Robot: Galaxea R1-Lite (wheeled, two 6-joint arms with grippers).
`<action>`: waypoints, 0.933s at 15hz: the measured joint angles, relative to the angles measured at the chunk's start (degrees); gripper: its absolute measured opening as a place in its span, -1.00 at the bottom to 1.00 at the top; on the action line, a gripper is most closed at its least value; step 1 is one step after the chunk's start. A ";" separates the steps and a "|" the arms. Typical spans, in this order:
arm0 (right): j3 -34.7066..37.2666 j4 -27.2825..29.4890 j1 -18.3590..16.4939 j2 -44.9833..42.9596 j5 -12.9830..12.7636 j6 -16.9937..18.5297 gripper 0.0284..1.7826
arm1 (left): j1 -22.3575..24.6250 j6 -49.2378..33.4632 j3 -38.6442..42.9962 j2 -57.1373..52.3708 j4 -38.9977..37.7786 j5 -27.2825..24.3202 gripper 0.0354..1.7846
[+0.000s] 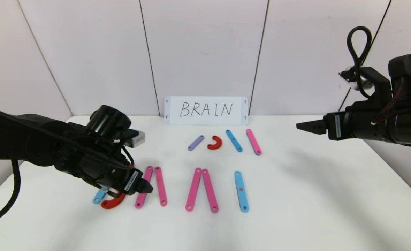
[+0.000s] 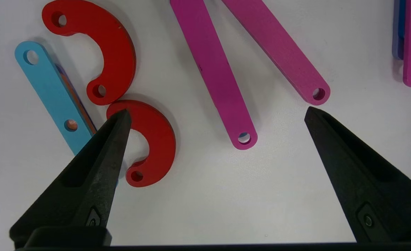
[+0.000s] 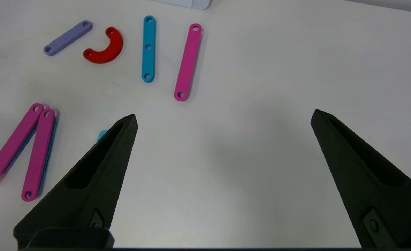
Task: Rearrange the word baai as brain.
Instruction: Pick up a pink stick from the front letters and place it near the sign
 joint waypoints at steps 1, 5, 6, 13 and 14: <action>0.13 -0.02 -0.02 0.00 0.02 0.02 0.95 | -0.18 -0.27 0.02 0.34 0.00 0.11 0.95; 0.38 0.00 -0.11 0.00 0.00 0.06 0.95 | -1.29 -1.77 0.00 1.74 -0.02 1.01 0.95; 0.38 0.02 -0.20 0.00 0.00 0.06 0.95 | -1.49 -1.96 -0.05 2.21 -0.02 1.51 0.95; 0.72 0.00 -0.44 0.04 0.00 0.06 0.95 | -1.97 -2.54 0.06 4.61 -1.71 1.69 0.95; 0.72 -0.02 -0.49 0.04 0.00 0.04 0.95 | -2.04 -2.58 0.06 4.88 -1.71 1.69 0.95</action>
